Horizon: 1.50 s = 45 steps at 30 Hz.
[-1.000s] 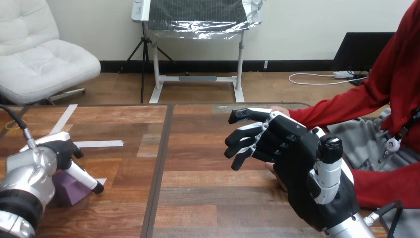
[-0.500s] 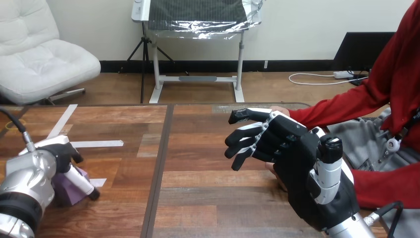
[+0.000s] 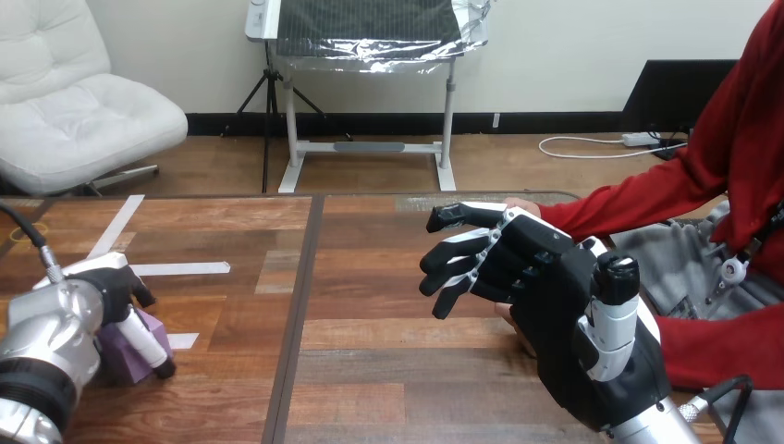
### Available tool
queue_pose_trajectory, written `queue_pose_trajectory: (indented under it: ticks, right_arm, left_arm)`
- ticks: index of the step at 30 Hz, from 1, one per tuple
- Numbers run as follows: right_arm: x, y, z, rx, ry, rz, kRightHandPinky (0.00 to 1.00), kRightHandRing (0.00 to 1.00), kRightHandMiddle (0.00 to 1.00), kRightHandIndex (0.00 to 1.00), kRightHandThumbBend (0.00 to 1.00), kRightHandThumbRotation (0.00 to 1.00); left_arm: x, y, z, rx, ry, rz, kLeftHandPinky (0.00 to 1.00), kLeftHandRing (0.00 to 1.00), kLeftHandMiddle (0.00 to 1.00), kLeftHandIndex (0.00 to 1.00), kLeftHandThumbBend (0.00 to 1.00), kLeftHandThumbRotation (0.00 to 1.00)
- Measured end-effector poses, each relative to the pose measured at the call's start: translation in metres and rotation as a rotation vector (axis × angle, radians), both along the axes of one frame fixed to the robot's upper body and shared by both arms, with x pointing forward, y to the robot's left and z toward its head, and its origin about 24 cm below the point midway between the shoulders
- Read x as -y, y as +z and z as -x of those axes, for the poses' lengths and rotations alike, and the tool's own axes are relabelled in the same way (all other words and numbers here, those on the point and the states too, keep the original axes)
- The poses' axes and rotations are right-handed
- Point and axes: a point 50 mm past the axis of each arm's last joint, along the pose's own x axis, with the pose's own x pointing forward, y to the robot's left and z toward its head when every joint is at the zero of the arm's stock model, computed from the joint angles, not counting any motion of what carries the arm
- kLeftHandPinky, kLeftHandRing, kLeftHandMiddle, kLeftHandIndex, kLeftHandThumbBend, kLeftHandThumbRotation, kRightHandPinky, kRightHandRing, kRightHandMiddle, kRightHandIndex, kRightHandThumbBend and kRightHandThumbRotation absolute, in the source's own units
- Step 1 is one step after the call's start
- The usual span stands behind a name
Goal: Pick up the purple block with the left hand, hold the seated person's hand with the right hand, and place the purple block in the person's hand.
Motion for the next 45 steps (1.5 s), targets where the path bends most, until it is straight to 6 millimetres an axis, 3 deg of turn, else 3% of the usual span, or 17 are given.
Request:
queue_pose_trajectory:
  ticks: [3, 8, 17, 21, 26, 35, 45]
  right_arm:
    - [0.0001, 0.0, 0.0, 0.0, 0.0, 0.0, 0.41, 0.54, 0.59, 0.68, 0.93, 1.0]
    - [0.0001, 0.0, 0.0, 0.0, 0.0, -0.002, 0.41, 0.55, 0.59, 0.68, 0.93, 1.0]
    - [0.0, 0.0, 0.0, 0.0, -0.001, -0.002, 0.41, 0.55, 0.59, 0.68, 0.93, 1.0]
    - [0.0001, 0.0, 0.0, 0.0, -0.001, -0.002, 0.41, 0.54, 0.59, 0.68, 0.93, 1.0]
    - [0.0001, 0.0, 0.0, 0.0, -0.002, -0.002, 0.41, 0.54, 0.59, 0.68, 0.93, 1.0]
    - [0.0001, 0.0, -0.0001, 0.0, -0.002, -0.002, 0.41, 0.54, 0.59, 0.68, 0.93, 1.0]
    - [0.0004, 0.0001, -0.0001, -0.001, -0.005, -0.001, 0.41, 0.54, 0.59, 0.68, 0.94, 1.0]
  left_arm:
    - [-0.0002, 0.0004, 0.0, -0.002, -0.007, 0.002, 0.66, 0.83, 0.85, 0.79, 0.7, 0.02]
    - [-0.0002, 0.0006, 0.0, -0.001, -0.019, 0.009, 0.68, 0.79, 0.81, 0.76, 0.66, 0.01]
    - [0.0004, 0.0006, -0.0002, 0.019, -0.022, 0.041, 0.45, 0.56, 0.64, 0.68, 0.64, 0.0]
    - [-0.0002, 0.0015, -0.0007, 0.045, -0.008, 0.053, 0.28, 0.37, 0.49, 0.64, 0.61, 0.0]
    - [-0.0015, 0.0025, -0.0013, 0.08, 0.014, 0.056, 0.22, 0.3, 0.42, 0.61, 0.59, 0.0]
    - [-0.0048, 0.0015, -0.0005, 0.112, 0.034, 0.038, 0.43, 0.54, 0.59, 0.54, 0.61, 0.0]
    - [-0.0086, -0.0039, 0.0027, 0.122, 0.06, 0.021, 0.5, 0.62, 0.65, 0.5, 0.68, 0.0]
